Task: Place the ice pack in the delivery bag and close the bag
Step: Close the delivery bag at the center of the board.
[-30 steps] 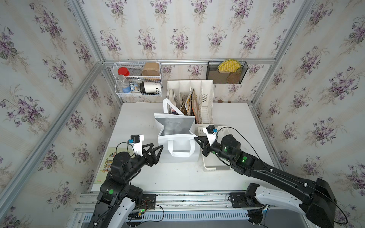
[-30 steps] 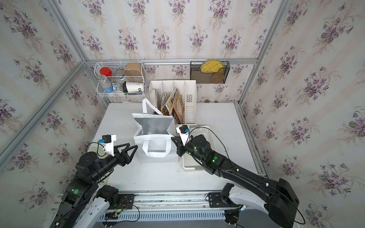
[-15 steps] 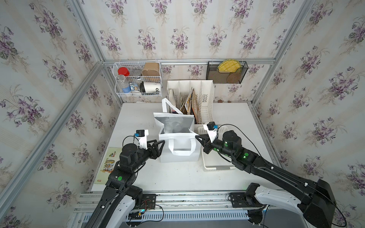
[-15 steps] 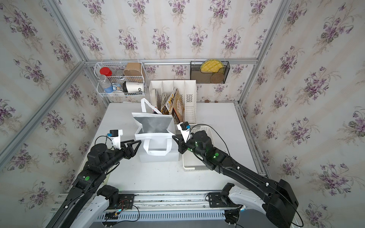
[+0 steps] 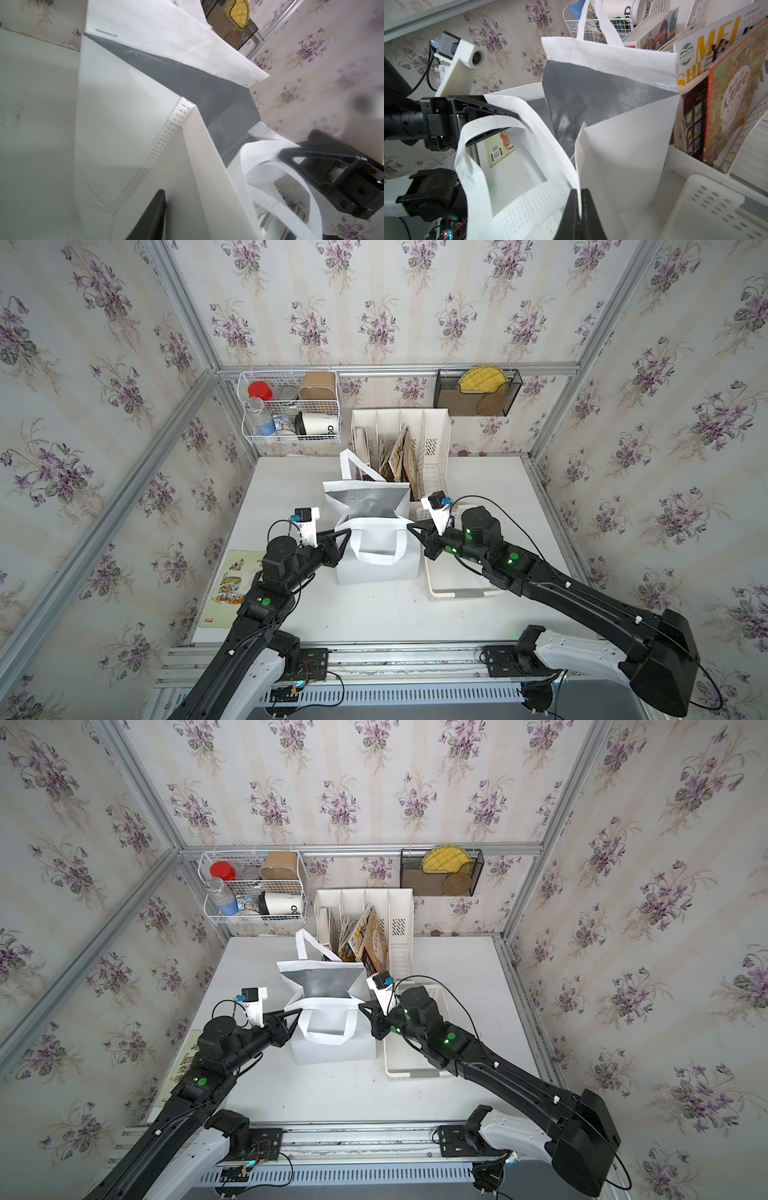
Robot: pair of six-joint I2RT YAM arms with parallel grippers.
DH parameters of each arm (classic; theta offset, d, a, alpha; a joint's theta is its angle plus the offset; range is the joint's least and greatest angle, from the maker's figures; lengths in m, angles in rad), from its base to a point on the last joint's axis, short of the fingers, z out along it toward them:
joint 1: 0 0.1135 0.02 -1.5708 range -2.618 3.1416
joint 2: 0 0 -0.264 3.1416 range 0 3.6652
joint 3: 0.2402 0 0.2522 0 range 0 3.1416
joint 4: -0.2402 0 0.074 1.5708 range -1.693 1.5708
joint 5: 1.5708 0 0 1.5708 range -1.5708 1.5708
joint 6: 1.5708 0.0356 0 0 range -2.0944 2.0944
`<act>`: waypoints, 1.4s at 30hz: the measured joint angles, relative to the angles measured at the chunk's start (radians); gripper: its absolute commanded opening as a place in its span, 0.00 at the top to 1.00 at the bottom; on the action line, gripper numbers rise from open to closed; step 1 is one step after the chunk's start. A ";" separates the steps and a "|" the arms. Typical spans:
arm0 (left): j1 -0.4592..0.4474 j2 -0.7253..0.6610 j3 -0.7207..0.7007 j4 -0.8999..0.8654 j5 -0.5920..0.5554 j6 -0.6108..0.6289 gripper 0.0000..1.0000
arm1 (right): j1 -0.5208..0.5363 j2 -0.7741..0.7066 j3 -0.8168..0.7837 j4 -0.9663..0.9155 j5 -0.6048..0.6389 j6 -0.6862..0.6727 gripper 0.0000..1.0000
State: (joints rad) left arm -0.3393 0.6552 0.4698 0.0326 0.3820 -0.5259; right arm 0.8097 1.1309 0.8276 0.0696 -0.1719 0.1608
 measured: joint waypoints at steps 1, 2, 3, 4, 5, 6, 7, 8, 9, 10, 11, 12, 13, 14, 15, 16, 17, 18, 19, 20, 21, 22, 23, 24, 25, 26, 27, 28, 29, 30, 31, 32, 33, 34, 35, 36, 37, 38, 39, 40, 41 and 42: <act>0.000 0.008 -0.002 0.011 0.010 0.000 0.75 | -0.001 0.004 0.006 -0.006 0.002 0.000 0.96; 0.000 0.014 -0.003 0.021 0.024 0.000 0.78 | -0.002 0.008 0.011 -0.014 0.008 0.000 0.96; 0.000 0.017 -0.004 0.026 0.037 -0.004 0.80 | -0.004 0.013 0.018 -0.019 0.011 0.000 0.96; 0.000 0.018 -0.005 0.034 0.049 -0.007 0.84 | -0.004 0.017 0.023 -0.022 0.018 0.000 0.96; 0.001 0.018 -0.007 0.041 0.061 -0.011 0.86 | -0.004 0.021 0.027 -0.025 0.027 0.000 0.96; 0.001 0.018 -0.011 0.048 0.071 -0.018 0.88 | -0.005 0.026 0.032 -0.028 0.030 0.000 0.96; 0.001 0.017 -0.016 0.057 0.082 -0.024 0.90 | -0.006 0.029 0.034 -0.029 0.031 -0.001 0.96; 0.001 0.016 -0.021 0.063 0.093 -0.031 0.92 | -0.008 0.032 0.038 -0.031 0.042 -0.001 0.96; 0.001 0.015 -0.026 0.068 0.105 -0.039 0.94 | -0.010 0.037 0.042 -0.033 0.054 -0.001 0.96; 0.001 0.014 -0.028 0.072 0.120 -0.049 0.96 | -0.014 0.042 0.047 -0.033 0.056 -0.001 0.96; 0.000 0.013 -0.031 0.077 0.138 -0.057 0.98 | -0.019 0.048 0.051 -0.033 0.060 -0.002 0.97; -0.002 0.011 -0.034 0.081 0.154 -0.066 0.99 | -0.024 0.053 0.055 -0.033 0.069 -0.002 0.97; -0.005 0.008 -0.035 0.084 0.171 -0.074 1.00 | -0.030 0.059 0.059 -0.033 0.076 -0.003 0.97; -0.008 0.005 -0.037 0.086 0.185 -0.081 1.00 | -0.035 0.066 0.063 -0.033 0.076 -0.003 0.96; -0.012 0.000 -0.039 0.089 0.196 -0.087 1.00 | -0.039 0.072 0.066 -0.032 0.076 -0.002 0.96; -0.017 -0.010 -0.043 0.089 0.204 -0.093 1.00 | -0.044 0.077 0.070 -0.031 0.076 -0.002 0.96; -0.022 -0.019 -0.046 0.089 0.211 -0.099 1.00 | -0.045 0.084 0.074 -0.031 0.077 -0.001 0.96; -0.028 -0.029 -0.049 0.088 0.215 -0.103 1.00 | -0.048 0.091 0.078 -0.029 0.078 0.000 0.96; -0.032 -0.039 -0.050 0.084 0.217 -0.105 1.00 | -0.049 0.098 0.083 -0.027 0.078 0.000 0.95; -0.037 -0.053 -0.050 0.074 0.217 -0.108 1.00 | -0.051 0.105 0.089 -0.024 0.077 0.001 0.95; -0.042 -0.066 -0.050 0.065 0.217 -0.110 1.00 | -0.052 0.113 0.093 -0.021 0.073 0.004 0.93; -0.045 -0.079 -0.050 0.051 0.217 -0.110 1.00 | -0.051 0.120 0.100 -0.018 0.070 0.005 0.93; -0.049 -0.092 -0.049 0.038 0.217 -0.111 1.00 | -0.051 0.128 0.105 -0.016 0.064 0.008 0.93; -0.052 -0.112 -0.046 0.016 0.215 -0.111 1.00 | -0.052 0.139 0.112 -0.014 0.055 0.017 0.93; -0.054 -0.125 -0.043 -0.002 0.209 -0.110 1.00 | -0.051 0.147 0.118 -0.014 0.048 0.019 0.92; -0.055 -0.140 -0.041 -0.018 0.208 -0.110 1.00 | -0.051 0.155 0.126 -0.016 0.039 0.020 0.92; -0.057 -0.151 -0.040 -0.032 0.198 -0.110 1.00 | -0.051 0.164 0.137 -0.019 0.030 0.023 0.91; -0.059 -0.161 -0.039 -0.042 0.190 -0.110 1.00 | -0.051 0.171 0.146 -0.021 0.023 0.023 0.90; -0.059 -0.170 -0.039 -0.052 0.183 -0.109 1.00 | -0.051 0.176 0.152 -0.022 0.018 0.025 0.89; -0.059 -0.176 -0.037 -0.063 0.176 -0.109 1.00 | -0.051 0.179 0.156 -0.022 0.014 0.027 0.88; -0.059 -0.181 -0.035 -0.074 0.170 -0.109 1.00 | -0.051 0.180 0.157 -0.023 0.011 0.031 0.87; -0.059 -0.184 -0.032 -0.086 0.164 -0.109 1.00 | -0.051 0.180 0.158 -0.023 0.010 0.035 0.86; -0.059 -0.187 -0.029 -0.092 0.162 -0.107 1.00 | -0.051 0.180 0.158 -0.024 0.009 0.040 0.86; -0.060 -0.188 -0.026 -0.102 0.158 -0.105 1.00 | -0.051 0.179 0.159 -0.029 0.007 0.047 0.85; -0.060 -0.188 -0.022 -0.111 0.154 -0.103 1.00 | -0.051 0.177 0.159 -0.033 0.005 0.049 0.83; -0.060 -0.188 -0.018 -0.122 0.147 -0.103 1.00 | -0.051 0.173 0.159 -0.040 0.004 0.050 0.81; -0.060 -0.188 -0.015 -0.132 0.142 -0.103 1.00 | -0.052 0.167 0.159 -0.050 0.003 0.055 0.77; -0.060 -0.188 -0.013 -0.136 0.137 -0.103 1.00 | -0.052 0.160 0.156 -0.059 0.004 0.061 0.74; -0.060 -0.188 -0.011 -0.141 0.134 -0.103 1.00 | -0.052 0.151 0.154 -0.070 0.005 0.072 0.69; -0.060 -0.188 -0.009 -0.145 0.129 -0.103 1.00 | -0.052 0.143 0.152 -0.083 0.008 0.075 0.64; -0.060 -0.187 -0.005 -0.152 0.124 -0.103 1.00 | -0.053 0.134 0.152 -0.100 0.008 0.079 0.59; -0.060 -0.184 -0.002 -0.158 0.118 -0.104 1.00 | -0.053 0.123 0.151 -0.119 0.013 0.087 0.54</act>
State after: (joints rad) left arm -0.3992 0.4713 0.4683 -0.1253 0.5003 -0.6296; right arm 0.7570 1.2541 0.9787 -0.0494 -0.1589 0.2481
